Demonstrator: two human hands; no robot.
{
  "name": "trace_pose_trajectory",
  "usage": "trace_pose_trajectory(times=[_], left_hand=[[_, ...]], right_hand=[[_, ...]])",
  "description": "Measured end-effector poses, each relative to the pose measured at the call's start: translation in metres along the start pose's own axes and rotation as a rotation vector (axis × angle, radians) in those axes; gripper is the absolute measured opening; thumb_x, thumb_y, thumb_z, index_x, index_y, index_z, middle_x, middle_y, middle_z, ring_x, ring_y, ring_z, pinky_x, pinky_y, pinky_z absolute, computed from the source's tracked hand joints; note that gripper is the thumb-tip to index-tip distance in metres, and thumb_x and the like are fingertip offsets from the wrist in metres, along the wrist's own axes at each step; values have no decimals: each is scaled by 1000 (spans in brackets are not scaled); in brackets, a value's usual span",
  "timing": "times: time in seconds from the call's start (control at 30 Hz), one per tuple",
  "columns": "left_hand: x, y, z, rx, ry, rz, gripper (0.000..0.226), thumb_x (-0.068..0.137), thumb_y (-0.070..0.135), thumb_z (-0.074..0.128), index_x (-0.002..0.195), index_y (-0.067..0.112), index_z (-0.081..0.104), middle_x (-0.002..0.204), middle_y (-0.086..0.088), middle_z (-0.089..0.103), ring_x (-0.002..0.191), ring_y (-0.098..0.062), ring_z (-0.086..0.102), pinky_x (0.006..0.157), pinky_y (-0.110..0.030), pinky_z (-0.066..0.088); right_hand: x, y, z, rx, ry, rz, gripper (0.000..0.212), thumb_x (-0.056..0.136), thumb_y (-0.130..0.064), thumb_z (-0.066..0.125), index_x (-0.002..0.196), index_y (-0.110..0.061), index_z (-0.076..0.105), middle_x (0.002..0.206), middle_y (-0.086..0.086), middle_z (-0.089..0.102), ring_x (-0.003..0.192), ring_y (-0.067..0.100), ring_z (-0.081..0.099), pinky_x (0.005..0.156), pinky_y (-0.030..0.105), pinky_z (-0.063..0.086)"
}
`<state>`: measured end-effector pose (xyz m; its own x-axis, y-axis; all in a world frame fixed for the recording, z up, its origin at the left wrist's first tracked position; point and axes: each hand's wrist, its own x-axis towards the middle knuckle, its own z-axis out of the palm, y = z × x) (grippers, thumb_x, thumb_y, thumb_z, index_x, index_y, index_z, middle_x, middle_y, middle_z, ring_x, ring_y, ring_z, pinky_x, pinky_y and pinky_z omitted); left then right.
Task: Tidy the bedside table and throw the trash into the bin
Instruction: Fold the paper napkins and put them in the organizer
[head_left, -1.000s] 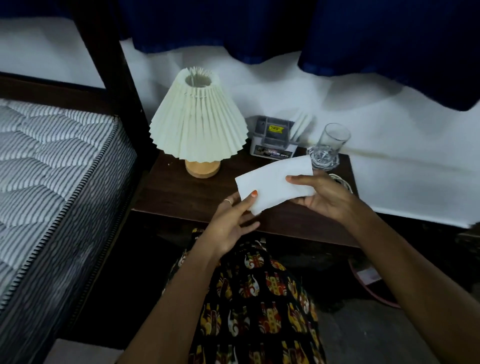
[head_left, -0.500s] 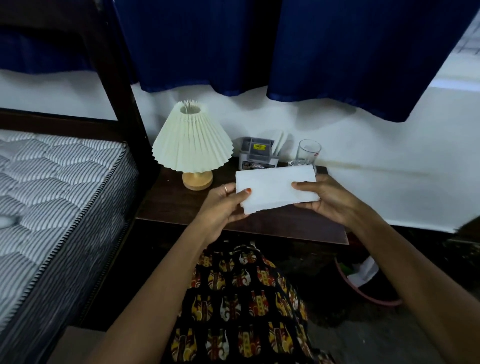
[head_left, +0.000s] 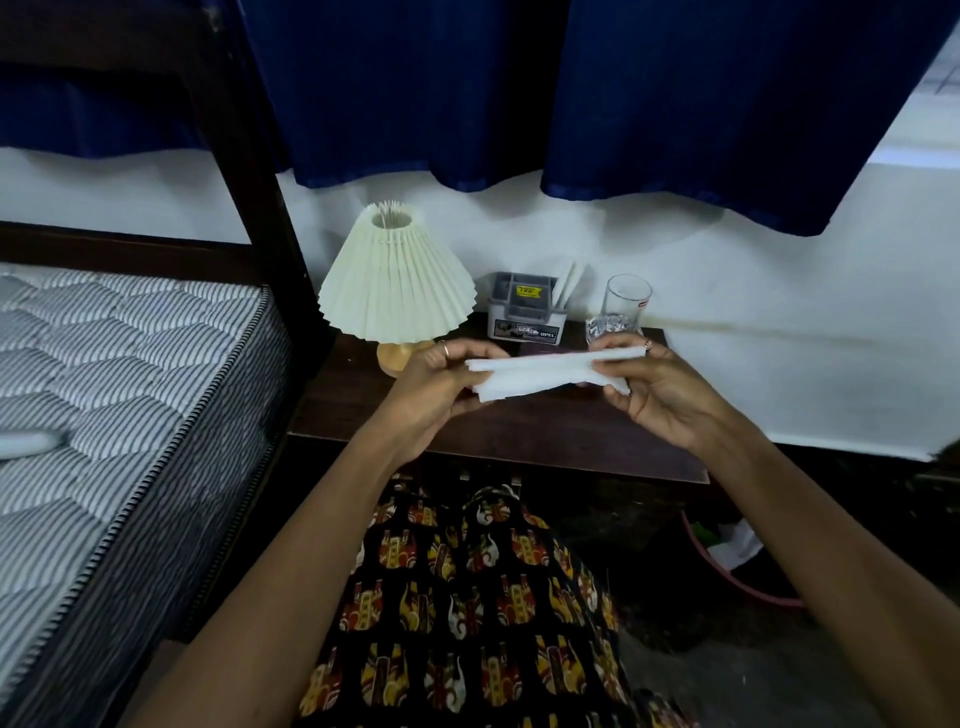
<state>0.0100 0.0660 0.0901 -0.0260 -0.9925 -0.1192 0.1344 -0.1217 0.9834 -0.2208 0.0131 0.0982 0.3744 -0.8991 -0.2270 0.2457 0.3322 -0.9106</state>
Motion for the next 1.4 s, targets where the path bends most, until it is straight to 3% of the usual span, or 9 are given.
trace_pose_trajectory(times=[0.1, 0.23, 0.33, 0.47, 0.63, 0.83, 0.93, 1.13, 1.4], left_hand=[[1, 2, -3, 8, -15, -13, 32, 89, -7, 46, 83, 11, 72, 94, -2, 69, 90, -14, 63, 70, -21, 54], [4, 0, 0, -125, 30, -99, 32, 86, -6, 38, 88, 2, 69, 91, -10, 68, 87, -18, 62, 75, -27, 56], [6, -6, 3, -354, 90, -140, 16, 90, 8, 42, 93, 3, 58, 93, -11, 66, 85, -20, 63, 67, -27, 58], [11, -20, 3, -367, 143, -72, 11, 90, 15, 58, 83, 10, 64, 82, -3, 71, 79, -13, 68, 67, -25, 57], [20, -44, -1, -215, 154, -53, 15, 81, -6, 64, 82, 9, 68, 105, -10, 64, 89, -15, 64, 68, -18, 54], [37, -69, -7, -68, 254, -43, 24, 78, -7, 67, 78, 17, 70, 108, -6, 65, 102, -22, 62, 83, -32, 54], [47, -78, -12, -98, 282, -35, 23, 80, -5, 66, 94, 13, 69, 113, -6, 65, 93, -8, 65, 74, -17, 53], [65, -110, -31, -125, 440, -100, 34, 81, -1, 67, 103, 24, 61, 121, -2, 59, 97, -11, 62, 68, -11, 50], [88, -130, -45, -88, 491, -118, 30, 82, -2, 65, 101, 20, 61, 115, 0, 60, 94, -10, 63, 61, -3, 45]], right_hand=[[3, 4, -1, 81, 27, -35, 41, 85, 15, 44, 63, -12, 66, 82, 12, 75, 61, 16, 70, 48, 14, 52], [6, 12, -5, 277, 126, -41, 26, 86, 10, 41, 79, -6, 59, 83, 13, 67, 63, 16, 68, 53, 16, 53], [9, 23, -4, 400, 194, -11, 16, 88, -24, 52, 98, -15, 62, 95, 9, 62, 74, 22, 62, 52, 23, 52], [14, 41, 9, 214, 99, 124, 66, 69, -70, 48, 113, -23, 57, 106, 6, 62, 79, 21, 60, 54, 24, 47], [32, 45, 27, 7, 73, 156, 47, 69, -46, 65, 104, -16, 63, 91, 3, 67, 67, 14, 60, 51, 23, 44], [60, 40, 38, -242, 188, 145, 13, 76, -13, 75, 86, -15, 66, 78, 6, 69, 62, 16, 61, 51, 24, 47], [88, 29, 39, -288, 292, 89, 20, 78, 4, 69, 86, -11, 60, 88, 13, 67, 75, 23, 63, 51, 26, 52], [178, -21, 26, -517, 569, -200, 38, 78, 1, 70, 113, 4, 56, 108, 13, 65, 81, 22, 69, 64, 35, 61], [258, -29, 31, -759, 634, -297, 6, 80, -3, 62, 81, -3, 55, 88, 10, 63, 39, 3, 60, 44, 19, 53]])
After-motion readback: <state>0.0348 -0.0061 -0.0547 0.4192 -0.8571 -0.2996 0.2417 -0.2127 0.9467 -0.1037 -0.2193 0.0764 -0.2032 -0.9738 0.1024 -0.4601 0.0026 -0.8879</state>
